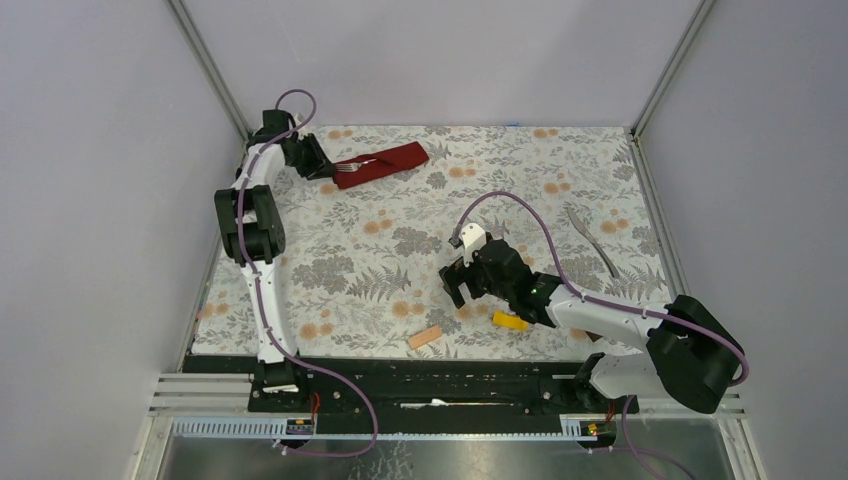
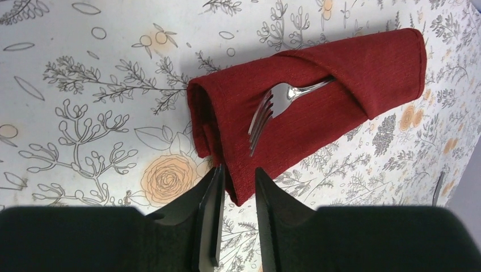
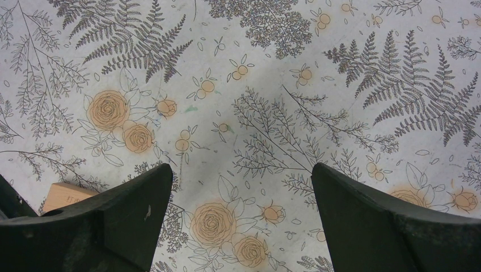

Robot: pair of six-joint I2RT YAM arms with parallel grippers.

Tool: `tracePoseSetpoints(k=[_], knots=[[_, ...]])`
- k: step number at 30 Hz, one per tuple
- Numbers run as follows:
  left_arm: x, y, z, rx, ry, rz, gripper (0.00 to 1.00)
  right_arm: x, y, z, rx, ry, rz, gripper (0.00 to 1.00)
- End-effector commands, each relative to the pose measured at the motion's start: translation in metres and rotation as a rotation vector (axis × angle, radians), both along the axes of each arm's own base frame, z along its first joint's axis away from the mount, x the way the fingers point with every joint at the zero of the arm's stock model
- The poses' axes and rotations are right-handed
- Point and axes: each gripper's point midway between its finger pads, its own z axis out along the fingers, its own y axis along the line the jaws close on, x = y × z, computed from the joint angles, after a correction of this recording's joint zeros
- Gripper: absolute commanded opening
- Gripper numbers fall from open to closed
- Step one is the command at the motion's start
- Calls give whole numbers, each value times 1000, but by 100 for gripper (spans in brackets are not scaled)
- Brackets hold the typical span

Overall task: Fold the napkin into a case and place the utensils inside
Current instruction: Insert the spoon into the folded napkin, then pick up the knife from the corner of the board.

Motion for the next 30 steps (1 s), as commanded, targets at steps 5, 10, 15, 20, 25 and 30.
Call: tracePoseSetpoints(k=[5,10,15,20,25,30], knots=[[22,-7,33,-8,-146,-16,24,13,4,22,39,-59,-24,100],[28,-8,33,-10,-157,-16,25,14,5,22,42,-58,-22,100],[35,-11,35,-25,-169,-17,23,14,4,21,38,-58,-26,100],[40,-15,35,-43,-183,-24,23,15,4,19,32,-59,-30,100],[42,-21,40,-38,-186,-27,28,18,3,22,32,-63,-45,100],[4,-32,108,12,-273,-16,46,26,-7,34,22,-40,-157,100]])
